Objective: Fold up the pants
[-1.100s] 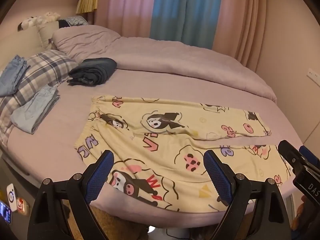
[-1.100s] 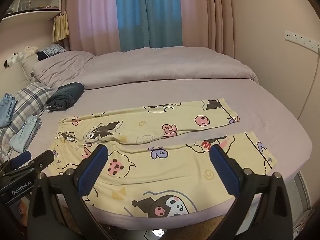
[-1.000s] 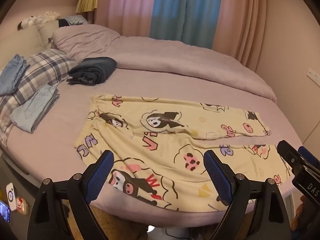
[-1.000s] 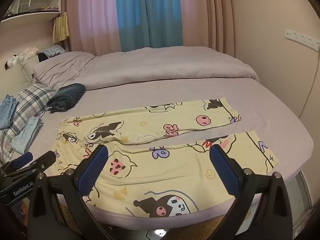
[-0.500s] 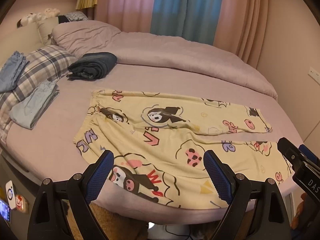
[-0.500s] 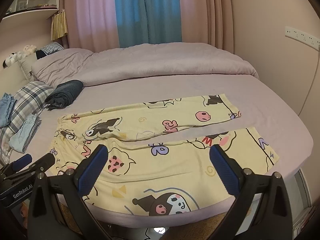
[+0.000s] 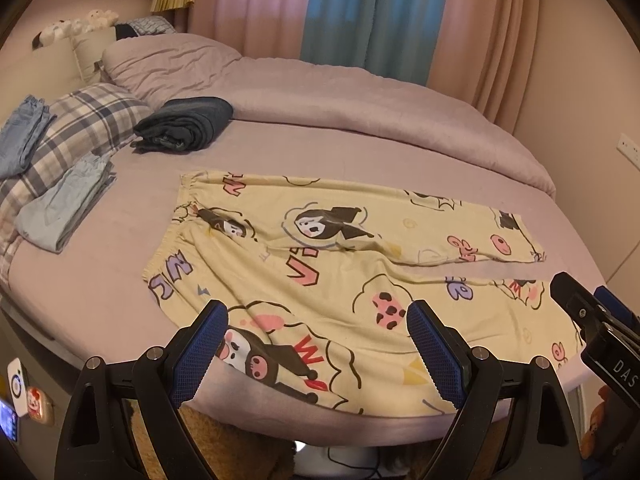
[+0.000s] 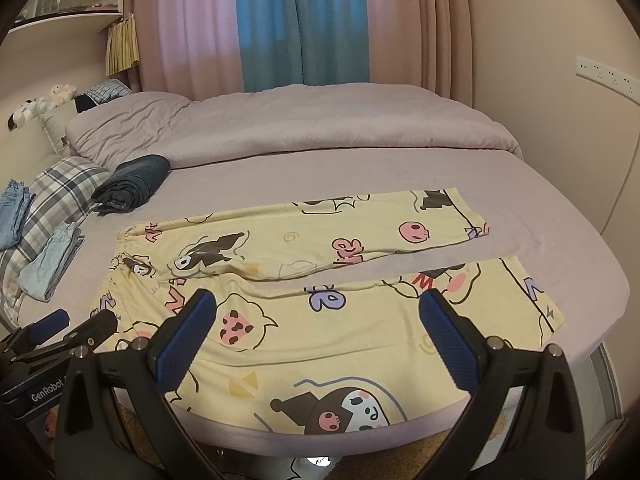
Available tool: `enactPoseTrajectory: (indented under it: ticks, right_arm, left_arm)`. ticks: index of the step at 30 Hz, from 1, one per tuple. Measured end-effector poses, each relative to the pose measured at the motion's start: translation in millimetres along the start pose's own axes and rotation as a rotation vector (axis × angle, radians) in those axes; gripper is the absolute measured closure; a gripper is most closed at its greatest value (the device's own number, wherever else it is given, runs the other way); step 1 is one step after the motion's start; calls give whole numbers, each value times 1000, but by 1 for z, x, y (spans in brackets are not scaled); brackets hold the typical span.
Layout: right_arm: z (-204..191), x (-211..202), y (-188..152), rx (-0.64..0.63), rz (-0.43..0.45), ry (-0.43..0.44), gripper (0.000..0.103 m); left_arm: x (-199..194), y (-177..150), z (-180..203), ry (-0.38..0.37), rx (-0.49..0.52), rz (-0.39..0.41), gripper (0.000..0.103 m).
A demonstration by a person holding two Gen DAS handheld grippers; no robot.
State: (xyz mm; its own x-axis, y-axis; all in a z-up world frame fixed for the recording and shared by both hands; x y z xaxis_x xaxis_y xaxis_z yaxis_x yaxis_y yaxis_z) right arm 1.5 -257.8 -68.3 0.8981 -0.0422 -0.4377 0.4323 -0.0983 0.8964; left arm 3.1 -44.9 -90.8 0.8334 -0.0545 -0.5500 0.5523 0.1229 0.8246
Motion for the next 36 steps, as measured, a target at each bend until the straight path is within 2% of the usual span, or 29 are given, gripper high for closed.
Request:
enactPoseTrajectory:
  ticks: [23,28,36]
  right_arm:
    - [3,-2,-1,-10,-39,-18,2]
    - [7,-1,0,3,-7,-23,2]
    - [12,2,-2,20,-22,-29,2]
  left_arm:
    - [-2,2,2,-9,0,2,12]
    - [-2,2,2,-9,0,-1,12]
    - [0,0,0,-7,-8,-11,12]
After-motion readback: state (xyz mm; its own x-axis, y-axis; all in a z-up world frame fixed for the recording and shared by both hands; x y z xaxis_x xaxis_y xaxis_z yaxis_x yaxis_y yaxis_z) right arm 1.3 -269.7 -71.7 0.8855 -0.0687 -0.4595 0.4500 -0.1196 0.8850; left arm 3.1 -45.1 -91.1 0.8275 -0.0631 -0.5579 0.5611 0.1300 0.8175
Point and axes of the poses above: each gripper's, at about its wrist camera, not at the fingertips, and x roughly the way its jaws point, z to its right, y to its top, the point moved 5 cm from there along x, roughly the way its jaws point, and after that the axes turned 10 degrees about z, right-handed, at the moved point
